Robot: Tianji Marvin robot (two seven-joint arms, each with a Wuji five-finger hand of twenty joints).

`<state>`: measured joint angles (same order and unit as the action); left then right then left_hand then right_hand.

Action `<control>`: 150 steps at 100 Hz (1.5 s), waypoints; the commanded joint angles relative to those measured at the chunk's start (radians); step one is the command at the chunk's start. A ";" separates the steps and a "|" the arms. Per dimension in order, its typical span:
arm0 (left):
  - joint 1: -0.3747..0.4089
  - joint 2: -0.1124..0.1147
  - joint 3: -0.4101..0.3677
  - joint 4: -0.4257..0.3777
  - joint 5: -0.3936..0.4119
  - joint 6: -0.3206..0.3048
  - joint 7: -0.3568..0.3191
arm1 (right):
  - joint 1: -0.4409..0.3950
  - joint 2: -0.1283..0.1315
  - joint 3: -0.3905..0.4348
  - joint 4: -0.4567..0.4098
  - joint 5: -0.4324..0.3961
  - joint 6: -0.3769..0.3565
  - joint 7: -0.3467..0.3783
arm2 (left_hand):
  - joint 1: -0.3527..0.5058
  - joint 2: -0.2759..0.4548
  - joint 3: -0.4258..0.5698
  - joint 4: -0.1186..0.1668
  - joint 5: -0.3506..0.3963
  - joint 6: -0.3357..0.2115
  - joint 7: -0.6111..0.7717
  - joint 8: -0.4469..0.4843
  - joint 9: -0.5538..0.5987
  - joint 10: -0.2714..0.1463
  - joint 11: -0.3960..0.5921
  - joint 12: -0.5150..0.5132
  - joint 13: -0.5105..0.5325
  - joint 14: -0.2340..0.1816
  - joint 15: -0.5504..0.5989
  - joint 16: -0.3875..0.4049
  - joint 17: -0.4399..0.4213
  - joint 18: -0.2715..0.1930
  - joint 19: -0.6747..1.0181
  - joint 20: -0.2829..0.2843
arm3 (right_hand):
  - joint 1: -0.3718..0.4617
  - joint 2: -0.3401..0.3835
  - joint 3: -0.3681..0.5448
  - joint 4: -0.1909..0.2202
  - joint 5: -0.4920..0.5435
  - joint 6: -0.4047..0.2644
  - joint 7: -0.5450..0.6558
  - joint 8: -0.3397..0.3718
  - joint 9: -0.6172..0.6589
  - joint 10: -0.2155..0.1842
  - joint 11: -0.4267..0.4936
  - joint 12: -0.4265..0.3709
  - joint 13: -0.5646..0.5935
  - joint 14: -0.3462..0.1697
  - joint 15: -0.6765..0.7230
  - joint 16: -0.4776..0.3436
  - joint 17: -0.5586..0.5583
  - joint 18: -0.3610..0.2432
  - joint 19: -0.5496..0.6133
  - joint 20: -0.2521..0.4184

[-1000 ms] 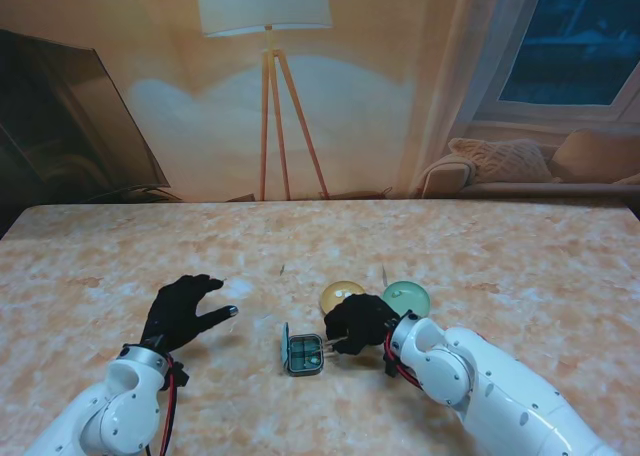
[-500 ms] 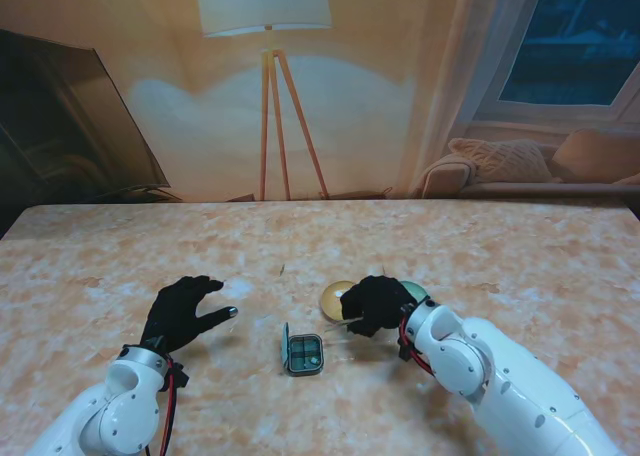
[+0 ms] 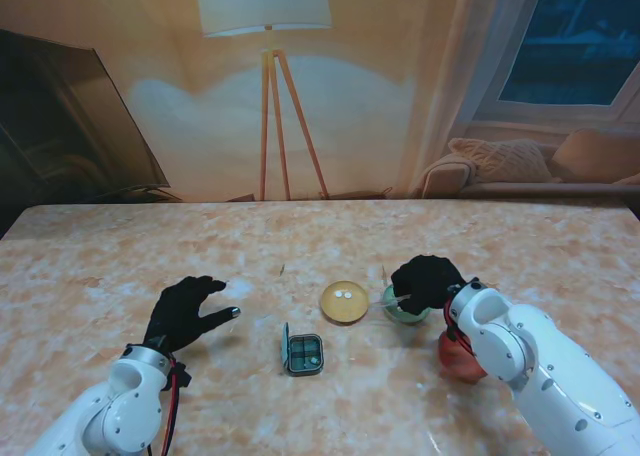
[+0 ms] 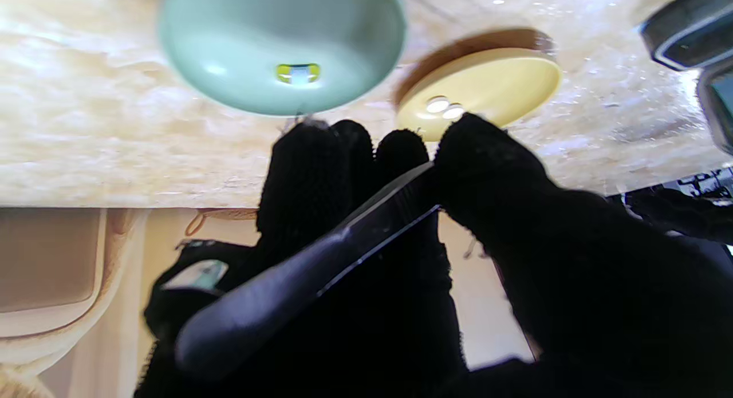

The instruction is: Refill the pill box with tweezers

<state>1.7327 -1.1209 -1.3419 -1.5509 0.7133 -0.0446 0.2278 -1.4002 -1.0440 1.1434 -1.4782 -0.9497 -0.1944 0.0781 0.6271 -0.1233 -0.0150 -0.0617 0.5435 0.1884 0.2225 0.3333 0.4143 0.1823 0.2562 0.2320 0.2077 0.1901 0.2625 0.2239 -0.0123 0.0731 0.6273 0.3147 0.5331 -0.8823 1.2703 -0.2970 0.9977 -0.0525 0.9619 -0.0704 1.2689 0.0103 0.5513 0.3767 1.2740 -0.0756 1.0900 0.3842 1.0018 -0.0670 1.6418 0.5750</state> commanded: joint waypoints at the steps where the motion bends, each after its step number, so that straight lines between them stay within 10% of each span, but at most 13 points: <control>1: 0.000 -0.002 0.001 -0.004 0.003 0.006 -0.017 | 0.001 0.006 0.006 0.026 -0.019 0.000 0.005 | 0.005 0.046 -0.014 0.014 0.006 -0.002 -0.003 -0.008 0.006 -0.017 -0.010 0.004 -0.001 -0.013 0.002 0.004 -0.008 -0.052 -0.004 0.004 | 0.054 0.039 0.036 -0.011 0.036 -0.047 0.046 0.006 0.030 0.132 0.018 0.025 0.011 0.069 0.039 0.006 0.033 -0.263 0.038 0.022; 150: -0.033 -0.003 0.035 0.013 0.032 0.038 0.012 | 0.345 0.033 -0.287 0.414 -0.124 -0.101 -0.143 | -0.002 0.049 -0.013 0.016 -0.018 -0.002 -0.012 -0.013 -0.028 -0.023 -0.011 -0.001 -0.036 -0.022 -0.004 0.000 -0.022 -0.060 -0.022 -0.005 | 0.035 0.047 0.038 -0.012 -0.040 -0.094 0.000 0.005 -0.054 0.069 -0.024 0.006 -0.090 0.037 -0.030 0.017 -0.071 -0.268 -0.048 0.017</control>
<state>1.7005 -1.1208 -1.3072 -1.5360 0.7423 -0.0103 0.2494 -1.0598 -1.0063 0.8624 -1.0704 -1.0711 -0.2953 -0.0743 0.6271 -0.1232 -0.0150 -0.0616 0.5423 0.1884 0.2225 0.3313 0.4141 0.1819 0.2558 0.2320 0.2064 0.1897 0.2625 0.2239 -0.0144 0.0727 0.6208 0.3147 0.5329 -0.8710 1.2618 -0.2972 0.9535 -0.0704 0.9581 -0.0703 1.2077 0.0103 0.5233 0.3788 1.1995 -0.0771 1.0539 0.3842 0.9294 -0.0786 1.5940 0.5750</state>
